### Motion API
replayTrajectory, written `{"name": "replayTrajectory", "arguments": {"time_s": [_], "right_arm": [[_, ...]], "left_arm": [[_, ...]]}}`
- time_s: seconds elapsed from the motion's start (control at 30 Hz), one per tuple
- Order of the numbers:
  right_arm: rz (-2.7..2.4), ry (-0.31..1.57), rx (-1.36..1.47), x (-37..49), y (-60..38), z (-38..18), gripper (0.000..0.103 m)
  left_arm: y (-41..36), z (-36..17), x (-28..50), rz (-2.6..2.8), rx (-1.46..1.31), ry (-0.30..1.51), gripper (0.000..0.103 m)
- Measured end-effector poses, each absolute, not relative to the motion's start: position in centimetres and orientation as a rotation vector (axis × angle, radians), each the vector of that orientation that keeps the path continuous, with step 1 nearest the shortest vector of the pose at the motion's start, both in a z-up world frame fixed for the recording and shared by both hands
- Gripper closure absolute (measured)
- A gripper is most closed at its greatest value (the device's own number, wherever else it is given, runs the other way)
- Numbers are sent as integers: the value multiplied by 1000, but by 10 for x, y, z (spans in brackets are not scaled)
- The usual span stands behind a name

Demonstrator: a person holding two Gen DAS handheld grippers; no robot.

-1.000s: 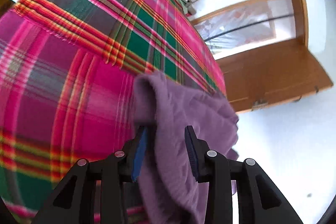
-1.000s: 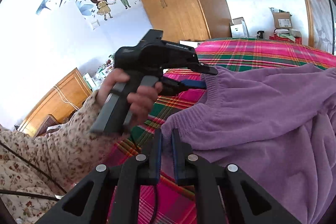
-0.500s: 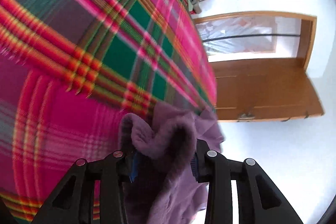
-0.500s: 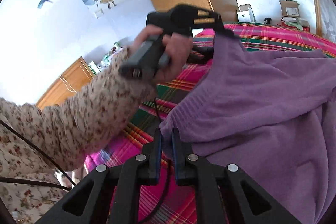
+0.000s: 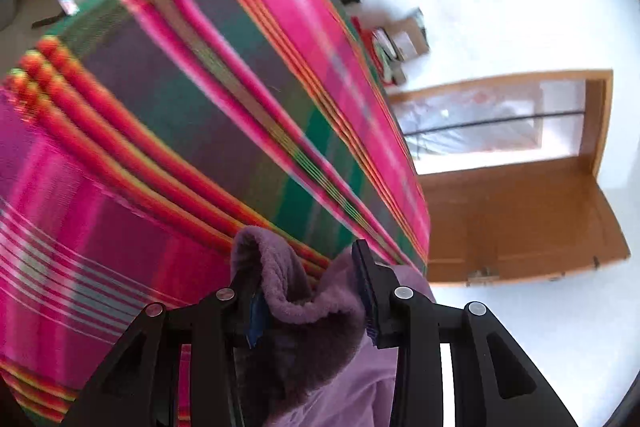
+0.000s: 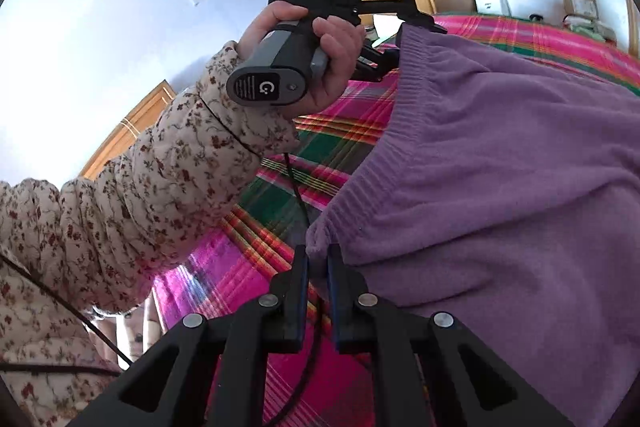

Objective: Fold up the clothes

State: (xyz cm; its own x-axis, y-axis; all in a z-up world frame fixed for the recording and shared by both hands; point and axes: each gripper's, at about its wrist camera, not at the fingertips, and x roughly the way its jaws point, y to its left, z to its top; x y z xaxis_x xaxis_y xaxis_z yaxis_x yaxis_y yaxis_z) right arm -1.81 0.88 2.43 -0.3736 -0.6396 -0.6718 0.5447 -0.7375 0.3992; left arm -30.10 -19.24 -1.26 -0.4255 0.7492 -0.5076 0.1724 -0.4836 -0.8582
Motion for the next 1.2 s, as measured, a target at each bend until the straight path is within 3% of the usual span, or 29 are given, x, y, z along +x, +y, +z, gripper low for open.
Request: {"name": "replayTrajectory", "arguments": {"time_s": [0.27, 0.4, 0.73, 1.0, 1.2], "right_arm": [[-2130, -22, 1137, -27, 7, 31, 89], [-2156, 88, 1082, -34, 22, 56, 75], [-2393, 364, 1056, -101, 57, 78, 73], [-2484, 227, 1143, -142, 86, 56, 73], [-2477, 122, 1181, -146, 89, 43, 73]], "left_arm": [[-230, -18, -283, 1977, -1353, -1387, 65], [-244, -17, -272, 1965, -1331, -1413, 65], [-233, -22, -283, 1807, -1360, -1463, 65], [-206, -21, -298, 1729, -1382, -1456, 65], [-205, -4, -313, 1834, -1294, -1384, 95]]}}
